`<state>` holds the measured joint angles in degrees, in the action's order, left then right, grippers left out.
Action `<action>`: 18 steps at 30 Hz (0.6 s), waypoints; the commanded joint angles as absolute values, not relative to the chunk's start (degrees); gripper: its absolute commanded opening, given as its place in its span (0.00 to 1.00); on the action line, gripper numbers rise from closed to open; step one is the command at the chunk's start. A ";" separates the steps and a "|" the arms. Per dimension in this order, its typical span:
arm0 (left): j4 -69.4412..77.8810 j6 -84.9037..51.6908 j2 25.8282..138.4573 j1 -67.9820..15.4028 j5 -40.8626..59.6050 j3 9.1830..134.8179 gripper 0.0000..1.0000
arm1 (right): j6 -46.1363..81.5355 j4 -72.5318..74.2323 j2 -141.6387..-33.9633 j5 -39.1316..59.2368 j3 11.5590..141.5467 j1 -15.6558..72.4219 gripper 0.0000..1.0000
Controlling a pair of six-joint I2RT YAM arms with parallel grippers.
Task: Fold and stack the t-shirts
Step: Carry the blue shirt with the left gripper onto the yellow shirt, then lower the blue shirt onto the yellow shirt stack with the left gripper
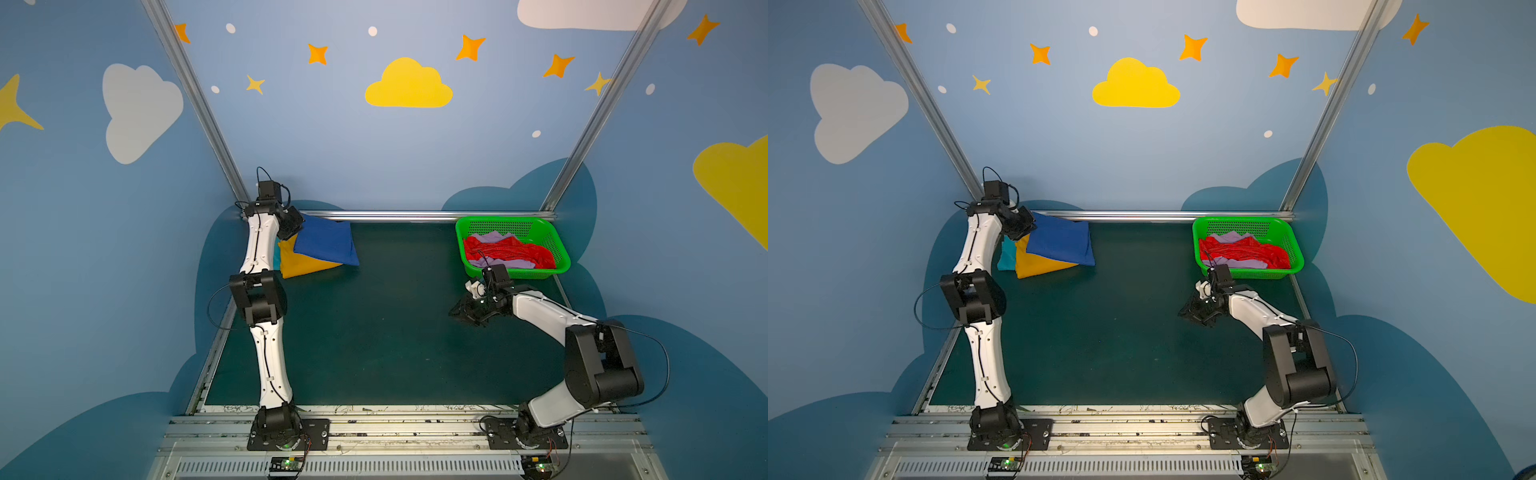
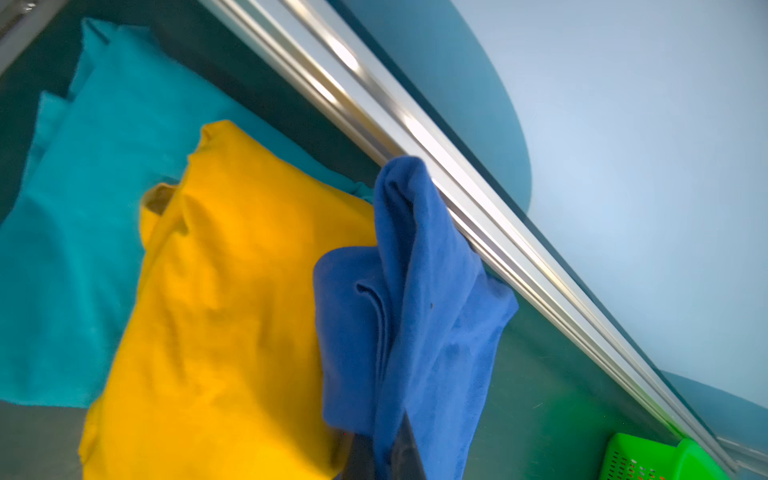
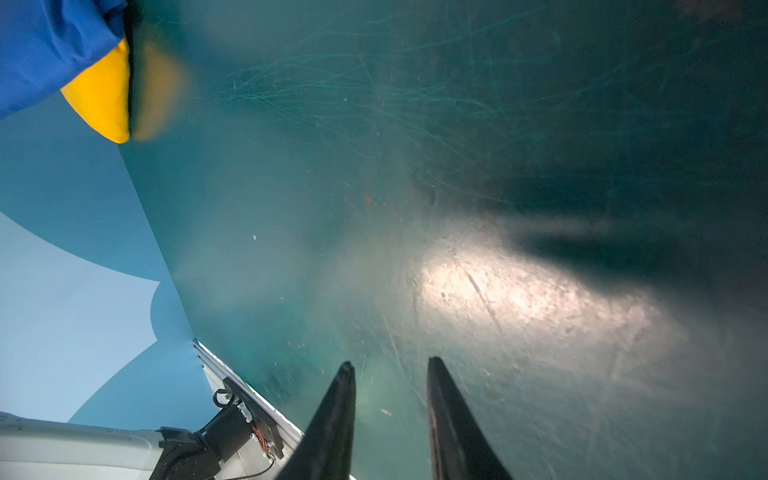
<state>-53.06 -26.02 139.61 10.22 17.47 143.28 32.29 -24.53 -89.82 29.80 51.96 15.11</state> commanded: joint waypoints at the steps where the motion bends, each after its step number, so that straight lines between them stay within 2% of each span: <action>1: -50.89 -27.23 137.17 9.34 19.68 141.68 0.04 | 32.17 -23.99 -90.09 30.43 52.91 15.40 0.31; 11: -55.50 -27.07 139.72 9.73 19.52 154.26 0.04 | 32.41 -24.53 -89.30 29.97 53.00 15.71 0.30; 18: -51.45 -26.85 136.52 13.52 21.17 144.76 0.04 | 32.52 -24.76 -89.12 29.70 53.00 16.16 0.31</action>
<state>-53.23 -27.66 138.26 11.09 20.51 148.31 32.38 -24.27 -89.82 29.78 51.96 15.73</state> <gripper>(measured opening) 0.056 0.304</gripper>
